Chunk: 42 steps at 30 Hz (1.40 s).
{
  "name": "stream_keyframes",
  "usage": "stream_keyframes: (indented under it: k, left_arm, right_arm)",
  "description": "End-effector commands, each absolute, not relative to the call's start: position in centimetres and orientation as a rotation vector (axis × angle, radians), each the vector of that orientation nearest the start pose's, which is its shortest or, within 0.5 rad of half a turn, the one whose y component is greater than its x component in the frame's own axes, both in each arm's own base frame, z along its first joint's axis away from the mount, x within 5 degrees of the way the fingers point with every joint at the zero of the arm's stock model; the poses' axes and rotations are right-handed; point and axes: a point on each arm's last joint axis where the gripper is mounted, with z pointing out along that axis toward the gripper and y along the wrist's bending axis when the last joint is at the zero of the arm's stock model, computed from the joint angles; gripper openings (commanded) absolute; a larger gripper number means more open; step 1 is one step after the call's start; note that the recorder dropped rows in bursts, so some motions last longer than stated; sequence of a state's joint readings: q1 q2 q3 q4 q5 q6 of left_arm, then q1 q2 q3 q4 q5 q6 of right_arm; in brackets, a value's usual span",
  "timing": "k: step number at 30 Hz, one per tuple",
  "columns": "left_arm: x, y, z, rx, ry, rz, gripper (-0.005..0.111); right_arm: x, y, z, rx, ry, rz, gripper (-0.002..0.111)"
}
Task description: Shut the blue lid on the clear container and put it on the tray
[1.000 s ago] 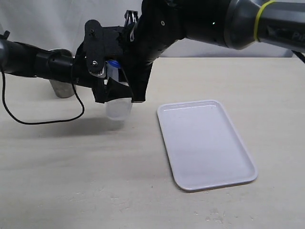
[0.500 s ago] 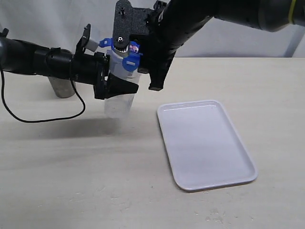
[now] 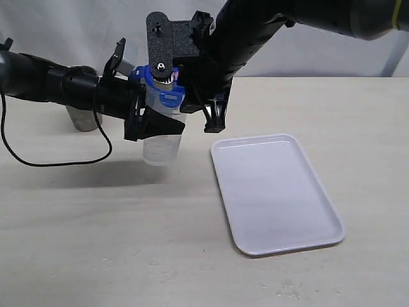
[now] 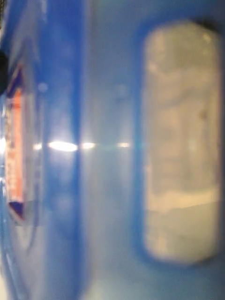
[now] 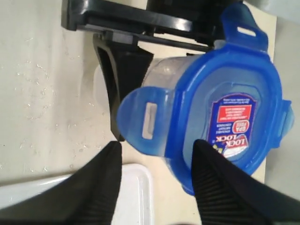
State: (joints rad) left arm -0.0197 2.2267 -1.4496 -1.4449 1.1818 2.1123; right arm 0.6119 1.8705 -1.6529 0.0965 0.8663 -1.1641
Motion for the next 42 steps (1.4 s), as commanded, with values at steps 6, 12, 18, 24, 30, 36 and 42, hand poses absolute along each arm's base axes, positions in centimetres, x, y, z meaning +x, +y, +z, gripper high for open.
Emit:
stream_keyframes:
  k: [6, 12, 18, 24, 30, 36, 42]
  left_arm:
    - [43.1, -9.6, 17.0, 1.155, 1.539, -0.963, 0.000]
    - [43.0, -9.6, 17.0, 1.157, 1.539, -0.963, 0.000]
    - [43.0, -9.6, 17.0, 1.157, 1.539, -0.963, 0.000]
    - [43.0, -9.6, 17.0, 1.157, 1.539, -0.963, 0.000]
    - [43.0, -9.6, 17.0, 1.157, 1.539, -0.963, 0.000]
    - [43.0, -9.6, 17.0, 1.157, 1.539, -0.963, 0.000]
    - [43.0, -9.6, 17.0, 1.157, 1.539, -0.963, 0.000]
  right_arm:
    - [31.9, 24.3, 32.5, -1.921, 1.646, -0.003, 0.045]
    - [31.4, 24.2, 32.7, -1.953, 1.649, 0.036, 0.045]
    - [32.0, 24.5, 33.8, -1.820, 1.610, 0.001, 0.045]
    - [33.1, 24.9, 34.3, -1.671, 1.582, -0.024, 0.045]
    - [33.7, 25.1, 32.0, -1.735, 1.658, -0.037, 0.045]
    - [34.2, 25.3, 30.6, -1.766, 1.694, -0.034, 0.043]
    - [34.7, 25.5, 29.4, -1.787, 1.715, -0.052, 0.041]
